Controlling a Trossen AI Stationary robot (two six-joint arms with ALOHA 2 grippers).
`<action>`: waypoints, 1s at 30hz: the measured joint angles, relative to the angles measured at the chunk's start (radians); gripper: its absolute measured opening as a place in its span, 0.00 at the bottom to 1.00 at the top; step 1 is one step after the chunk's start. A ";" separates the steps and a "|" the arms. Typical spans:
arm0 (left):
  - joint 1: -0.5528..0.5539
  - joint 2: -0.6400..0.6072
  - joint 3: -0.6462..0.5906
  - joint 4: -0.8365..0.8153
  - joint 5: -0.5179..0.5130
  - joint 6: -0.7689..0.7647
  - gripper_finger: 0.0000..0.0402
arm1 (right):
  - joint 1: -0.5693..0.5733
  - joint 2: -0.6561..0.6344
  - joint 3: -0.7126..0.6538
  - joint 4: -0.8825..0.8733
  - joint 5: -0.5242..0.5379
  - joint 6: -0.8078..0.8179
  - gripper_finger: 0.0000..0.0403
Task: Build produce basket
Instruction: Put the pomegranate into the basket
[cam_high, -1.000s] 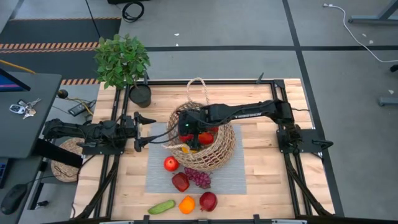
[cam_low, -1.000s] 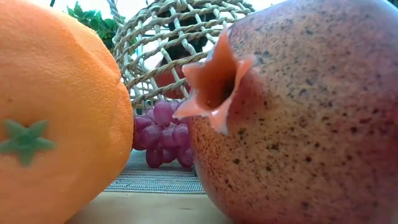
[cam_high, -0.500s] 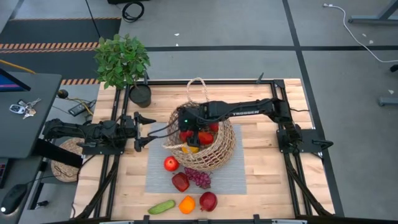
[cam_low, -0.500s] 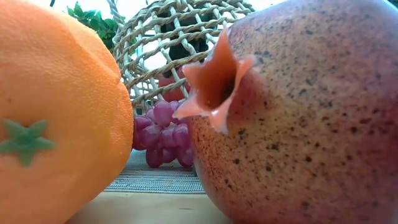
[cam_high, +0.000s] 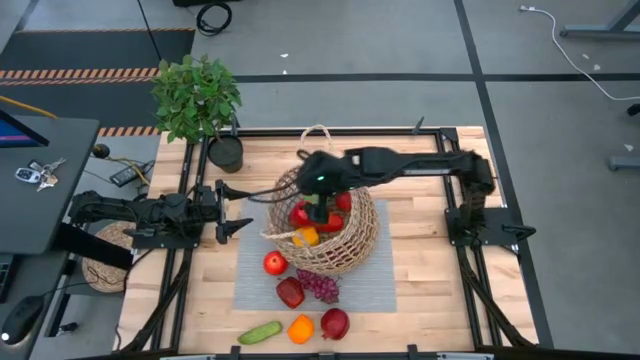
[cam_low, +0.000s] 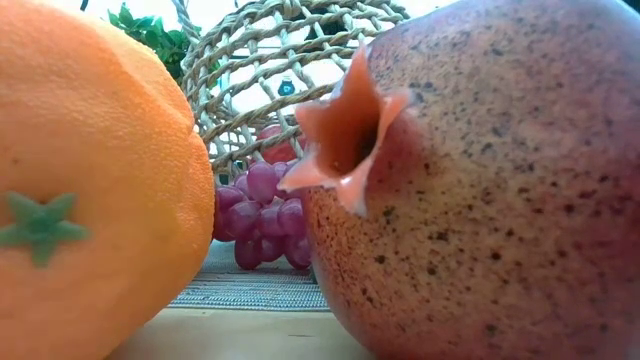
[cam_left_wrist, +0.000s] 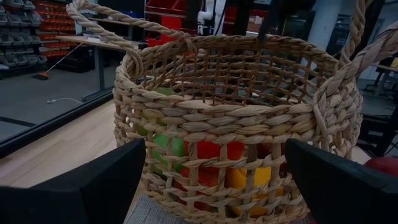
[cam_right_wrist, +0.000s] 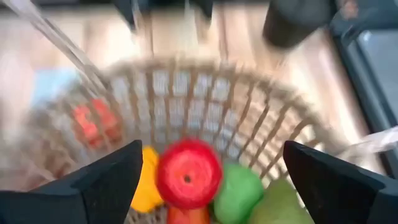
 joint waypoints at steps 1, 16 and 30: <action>0.000 0.000 0.000 0.000 0.000 0.000 0.98 | 0.006 -0.025 0.000 0.009 0.002 0.007 0.97; 0.000 0.000 0.000 0.000 0.000 0.000 0.98 | 0.406 -0.168 0.001 0.211 0.027 -0.070 0.97; 0.000 0.000 0.000 0.000 0.000 0.000 0.98 | 0.645 0.185 -0.001 0.163 0.089 -0.009 0.97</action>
